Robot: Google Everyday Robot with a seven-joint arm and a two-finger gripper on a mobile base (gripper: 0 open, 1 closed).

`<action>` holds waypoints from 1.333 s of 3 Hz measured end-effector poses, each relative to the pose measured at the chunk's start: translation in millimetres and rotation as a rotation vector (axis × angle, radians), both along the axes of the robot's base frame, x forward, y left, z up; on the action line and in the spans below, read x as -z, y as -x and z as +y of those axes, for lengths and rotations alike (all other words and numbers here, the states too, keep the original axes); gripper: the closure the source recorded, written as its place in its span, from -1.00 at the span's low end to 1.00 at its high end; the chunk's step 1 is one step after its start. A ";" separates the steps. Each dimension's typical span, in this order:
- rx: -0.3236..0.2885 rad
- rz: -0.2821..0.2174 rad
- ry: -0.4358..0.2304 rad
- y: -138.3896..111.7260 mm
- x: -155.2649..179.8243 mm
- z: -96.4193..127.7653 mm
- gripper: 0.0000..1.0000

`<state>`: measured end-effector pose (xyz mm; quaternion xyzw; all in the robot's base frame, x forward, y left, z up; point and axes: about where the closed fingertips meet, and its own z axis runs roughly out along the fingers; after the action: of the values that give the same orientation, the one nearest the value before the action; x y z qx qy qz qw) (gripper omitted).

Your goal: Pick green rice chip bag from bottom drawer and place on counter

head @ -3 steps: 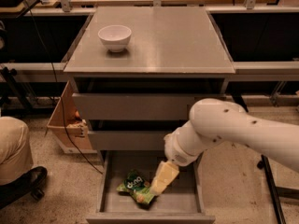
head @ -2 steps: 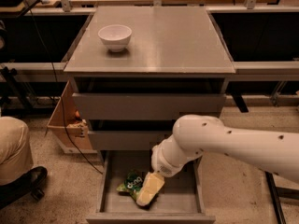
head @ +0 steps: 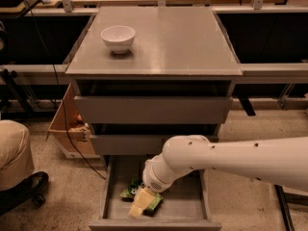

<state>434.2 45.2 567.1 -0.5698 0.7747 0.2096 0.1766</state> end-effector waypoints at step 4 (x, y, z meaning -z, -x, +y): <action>0.049 -0.096 -0.020 -91.8 157.2 -12.7 -1.00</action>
Offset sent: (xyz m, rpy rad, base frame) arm 0.0793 0.0076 -0.1200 0.0121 -0.0575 -0.0609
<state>526.0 32.5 409.9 -0.5583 0.7769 0.1854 0.2243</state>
